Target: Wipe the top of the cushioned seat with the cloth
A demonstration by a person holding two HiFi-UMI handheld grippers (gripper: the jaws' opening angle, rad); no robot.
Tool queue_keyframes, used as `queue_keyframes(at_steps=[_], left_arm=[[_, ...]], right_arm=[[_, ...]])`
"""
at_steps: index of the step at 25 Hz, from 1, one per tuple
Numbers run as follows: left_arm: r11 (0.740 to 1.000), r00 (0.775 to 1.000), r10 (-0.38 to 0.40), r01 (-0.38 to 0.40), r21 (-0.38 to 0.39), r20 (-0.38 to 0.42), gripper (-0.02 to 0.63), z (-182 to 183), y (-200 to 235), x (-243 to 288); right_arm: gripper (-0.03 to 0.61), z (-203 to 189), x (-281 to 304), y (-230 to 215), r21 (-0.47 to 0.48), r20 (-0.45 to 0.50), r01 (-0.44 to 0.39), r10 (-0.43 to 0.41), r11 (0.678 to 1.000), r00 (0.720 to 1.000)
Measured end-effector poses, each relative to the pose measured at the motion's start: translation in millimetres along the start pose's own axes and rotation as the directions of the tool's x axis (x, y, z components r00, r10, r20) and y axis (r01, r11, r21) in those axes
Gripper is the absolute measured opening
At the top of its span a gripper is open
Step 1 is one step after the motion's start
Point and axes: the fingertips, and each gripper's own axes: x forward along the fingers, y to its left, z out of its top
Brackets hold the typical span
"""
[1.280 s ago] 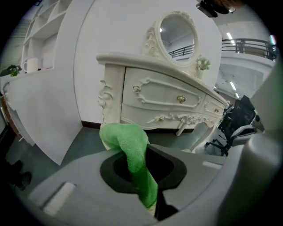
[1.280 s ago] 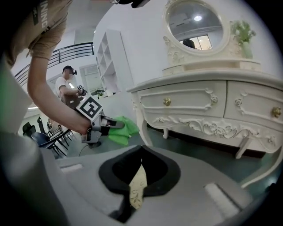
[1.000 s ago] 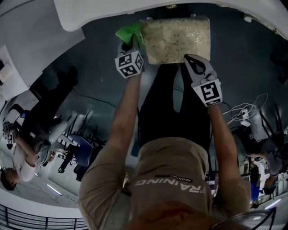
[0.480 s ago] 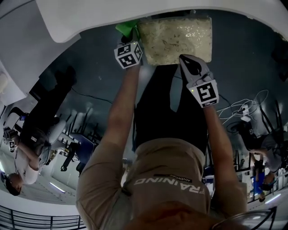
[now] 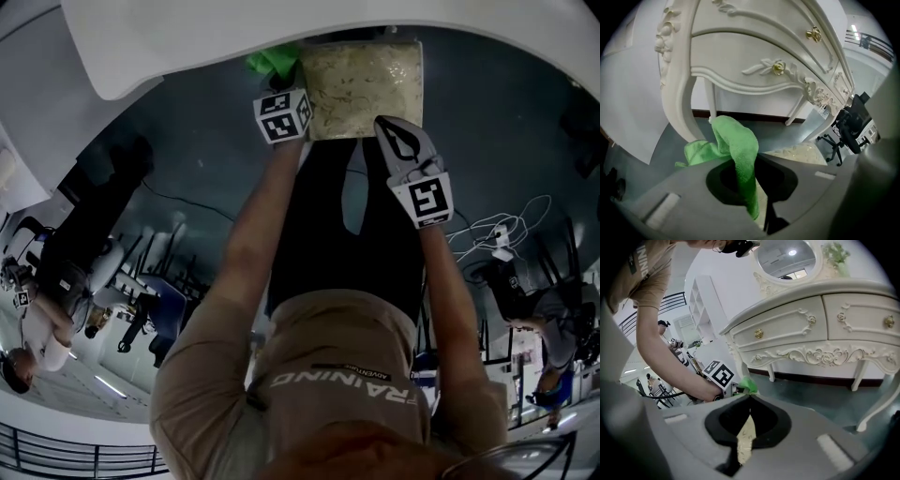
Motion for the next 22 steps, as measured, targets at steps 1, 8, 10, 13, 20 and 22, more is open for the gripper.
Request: queue_keyframes(at_steps=[1,8,10,13,20,22], left_arm=[[1.000,1.000,-0.011,0.011,0.005,-0.001,0.048,1,-12,1],[0.995,0.996,-0.087,0.087,0.043,-0.012,0.048,1,-107,22],[0.992,0.994,-0.109,0.110,0.062,-0.019,0.048,-2,-134,29],[0.987,0.990,-0.140,0.141,0.081,-0.025,0.048,-3,-175,37],[0.969,0.975,-0.219,0.221,0.110,-0.030,0.048,-6,-267,60],[0.960,0.967,-0.250,0.254,0.121,-0.042,0.048,-8,-289,62]], right_arm=[[0.002,-1,-5,-5,0.001,0.001,0.000,0.000,1.000,1.000],[0.002,-17,-44,-47,0.012,0.007,-0.001,0.001,1.000,1.000],[0.002,-24,-56,-59,0.025,0.022,-0.001,0.000,1.000,1.000],[0.002,-33,-78,-79,0.037,0.038,0.010,-0.011,0.999,0.999],[0.002,-60,-125,-119,0.063,0.035,0.061,-0.063,0.996,0.997],[0.002,-69,-137,-126,0.075,0.028,0.081,-0.083,0.994,0.996]])
